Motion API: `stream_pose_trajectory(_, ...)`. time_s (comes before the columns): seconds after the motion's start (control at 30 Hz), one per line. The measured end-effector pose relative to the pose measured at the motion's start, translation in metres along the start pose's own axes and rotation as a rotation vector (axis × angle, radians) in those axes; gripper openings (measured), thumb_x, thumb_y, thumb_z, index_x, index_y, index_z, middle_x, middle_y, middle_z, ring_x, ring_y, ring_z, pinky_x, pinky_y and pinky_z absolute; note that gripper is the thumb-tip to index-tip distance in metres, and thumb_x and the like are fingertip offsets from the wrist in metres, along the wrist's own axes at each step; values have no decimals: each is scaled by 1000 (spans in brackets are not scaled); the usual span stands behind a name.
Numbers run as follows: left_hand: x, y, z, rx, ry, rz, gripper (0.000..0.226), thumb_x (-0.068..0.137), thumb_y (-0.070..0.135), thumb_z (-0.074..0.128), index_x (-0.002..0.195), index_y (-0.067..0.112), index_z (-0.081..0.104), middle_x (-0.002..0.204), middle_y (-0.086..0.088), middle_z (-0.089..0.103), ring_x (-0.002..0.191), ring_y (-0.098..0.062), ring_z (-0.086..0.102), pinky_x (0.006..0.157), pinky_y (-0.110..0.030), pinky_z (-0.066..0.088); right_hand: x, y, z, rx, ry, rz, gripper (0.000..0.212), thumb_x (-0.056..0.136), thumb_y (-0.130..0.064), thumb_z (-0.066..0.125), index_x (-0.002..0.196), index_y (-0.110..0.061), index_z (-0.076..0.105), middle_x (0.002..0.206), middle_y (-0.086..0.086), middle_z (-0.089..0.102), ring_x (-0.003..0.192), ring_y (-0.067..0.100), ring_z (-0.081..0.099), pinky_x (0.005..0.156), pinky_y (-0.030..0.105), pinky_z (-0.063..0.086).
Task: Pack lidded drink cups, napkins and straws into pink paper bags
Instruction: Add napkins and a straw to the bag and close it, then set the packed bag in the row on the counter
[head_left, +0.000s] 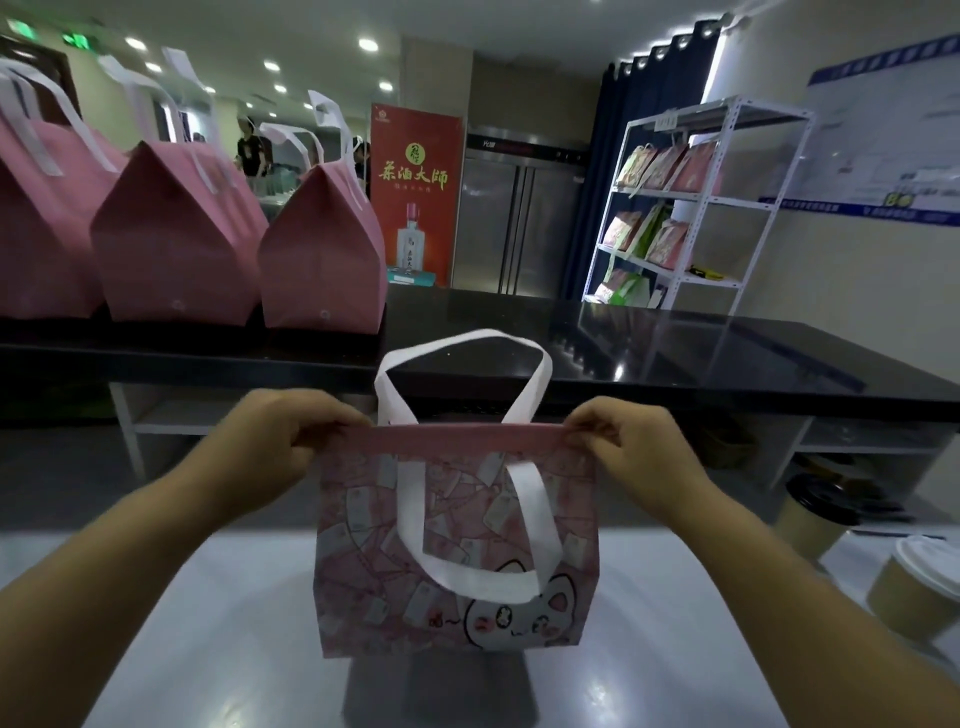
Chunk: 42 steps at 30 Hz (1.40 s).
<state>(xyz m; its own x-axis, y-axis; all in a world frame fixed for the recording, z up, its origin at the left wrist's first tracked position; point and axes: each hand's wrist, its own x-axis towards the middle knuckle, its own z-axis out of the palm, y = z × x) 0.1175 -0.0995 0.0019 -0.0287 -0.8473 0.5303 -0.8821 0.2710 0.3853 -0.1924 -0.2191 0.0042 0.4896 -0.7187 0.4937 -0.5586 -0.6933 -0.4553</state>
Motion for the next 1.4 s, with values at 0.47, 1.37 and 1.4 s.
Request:
stream_pose_trajectory(0.47, 122, 52, -65, 303, 359, 363, 29, 74, 0, 70, 102, -4, 65, 101, -20, 67, 88, -24, 64, 84, -30, 48, 97, -41, -112, 25, 452, -187, 16, 83, -9, 67, 95, -20, 66, 79, -15, 59, 72, 0, 59, 64, 13, 50)
stream_pose_trajectory(1.37, 192, 12, 65, -49, 286, -57, 70, 70, 16, 75, 131, 12, 41, 122, -5, 45, 112, -20, 44, 95, -32, 39, 174, 46, -23, 89, 37, -72, 58, 76, -10, 74, 126, -33, 53, 111, -9, 59, 94, 5, 59, 76, 23, 54)
stream_pose_trajectory(1.4, 191, 9, 65, -45, 323, -80, 72, 69, 15, 76, 131, 13, 39, 121, -5, 43, 109, -20, 44, 93, -35, 41, 173, 51, -18, 105, 32, -46, 57, 78, -8, 72, 126, -32, 53, 110, -9, 59, 92, 5, 60, 72, 22, 55)
